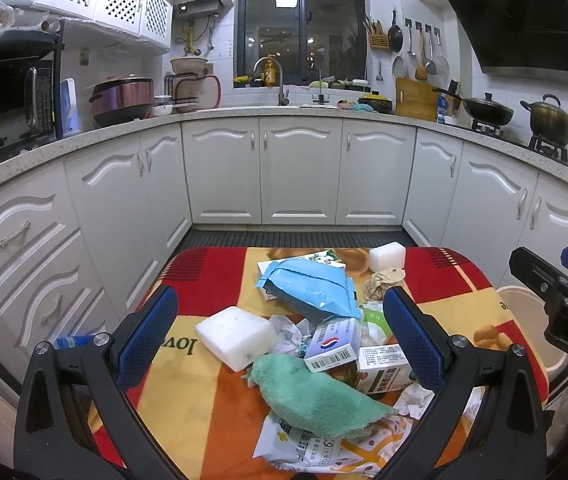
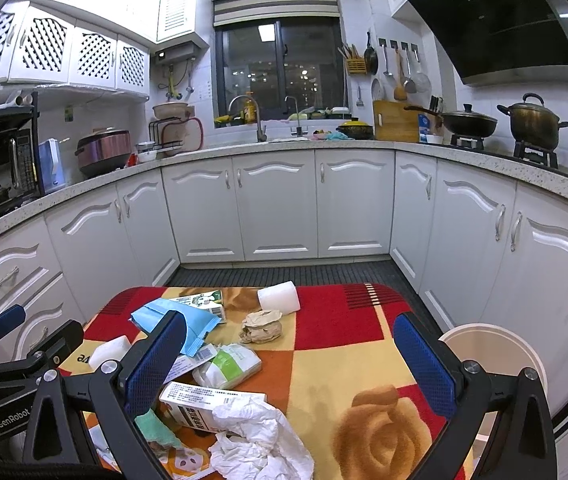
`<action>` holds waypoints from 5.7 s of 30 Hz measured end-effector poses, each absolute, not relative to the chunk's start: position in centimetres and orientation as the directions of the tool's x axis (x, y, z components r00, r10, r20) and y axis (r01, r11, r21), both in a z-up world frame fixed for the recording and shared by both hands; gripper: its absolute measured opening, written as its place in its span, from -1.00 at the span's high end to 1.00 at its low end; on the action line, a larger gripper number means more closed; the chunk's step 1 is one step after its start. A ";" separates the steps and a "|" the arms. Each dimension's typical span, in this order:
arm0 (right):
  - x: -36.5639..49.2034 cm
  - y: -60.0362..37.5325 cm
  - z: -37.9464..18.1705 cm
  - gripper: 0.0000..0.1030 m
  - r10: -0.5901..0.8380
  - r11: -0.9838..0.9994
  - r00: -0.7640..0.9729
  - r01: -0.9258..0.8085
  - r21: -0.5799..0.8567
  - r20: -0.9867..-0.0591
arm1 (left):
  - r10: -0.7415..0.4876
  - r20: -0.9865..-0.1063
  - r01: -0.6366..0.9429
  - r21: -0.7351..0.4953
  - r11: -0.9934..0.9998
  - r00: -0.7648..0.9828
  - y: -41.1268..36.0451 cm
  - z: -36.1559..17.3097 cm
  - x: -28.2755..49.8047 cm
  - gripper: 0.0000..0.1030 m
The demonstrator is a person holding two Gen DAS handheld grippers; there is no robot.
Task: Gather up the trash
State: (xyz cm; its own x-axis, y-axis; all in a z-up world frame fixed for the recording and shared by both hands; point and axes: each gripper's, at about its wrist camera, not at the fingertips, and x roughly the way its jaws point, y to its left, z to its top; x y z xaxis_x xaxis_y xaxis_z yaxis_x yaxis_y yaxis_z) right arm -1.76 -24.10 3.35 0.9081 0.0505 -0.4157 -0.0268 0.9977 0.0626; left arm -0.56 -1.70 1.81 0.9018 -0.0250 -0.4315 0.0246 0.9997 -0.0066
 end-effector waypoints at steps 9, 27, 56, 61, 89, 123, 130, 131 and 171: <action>-1.9 -24.2 3.3 -0.99 0.043 0.998 0.908 -0.019 0.062 -0.417 | -0.024 -0.435 0.023 -0.006 1.000 0.900 -1.6 1.7 -0.6 -0.98; -1.8 -24.3 3.2 -0.99 0.038 0.998 0.911 -0.017 0.055 -0.411 | -0.022 -0.438 0.018 -0.012 1.000 0.899 -1.4 1.6 -0.6 -0.98; -2.0 -24.4 3.3 -0.99 0.036 0.999 0.913 -0.018 0.050 -0.407 | -0.008 -0.434 -0.003 -0.025 1.000 0.901 -0.9 1.8 -0.1 -0.98; -1.8 -24.1 3.2 -0.99 0.037 0.999 0.910 -0.020 0.045 -0.414 | -0.003 -0.437 -0.009 -0.026 1.000 0.899 -0.8 1.7 -0.1 -0.98; -0.3 -23.8 2.2 -0.99 0.053 0.999 0.887 -0.045 0.028 -0.458 | -0.040 -0.532 0.012 -0.056 0.998 0.846 2.4 0.3 0.8 -0.98; 1.4 -23.9 -8.3 -0.48 0.276 0.951 0.591 -0.285 0.124 -0.758 | -0.274 -0.758 -0.075 -0.391 0.917 0.592 8.0 -6.8 11.7 -0.98; 2.3 -23.9 -10.3 0.30 0.355 0.927 0.525 -0.302 0.221 -0.774 | -0.333 -0.778 -0.094 -0.446 0.890 0.533 7.6 -8.8 13.3 -0.31; 2.3 -24.0 -10.3 0.39 0.359 0.926 0.527 -0.305 0.223 -0.770 | -0.330 -0.771 -0.092 -0.446 0.890 0.544 7.7 -8.7 13.1 -0.19; -0.4 -45.3 -4.0 0.56 -0.008 0.982 0.732 0.134 0.132 -0.681 | -0.602 -0.671 0.464 -0.408 0.787 0.432 -18.9 4.8 9.9 0.38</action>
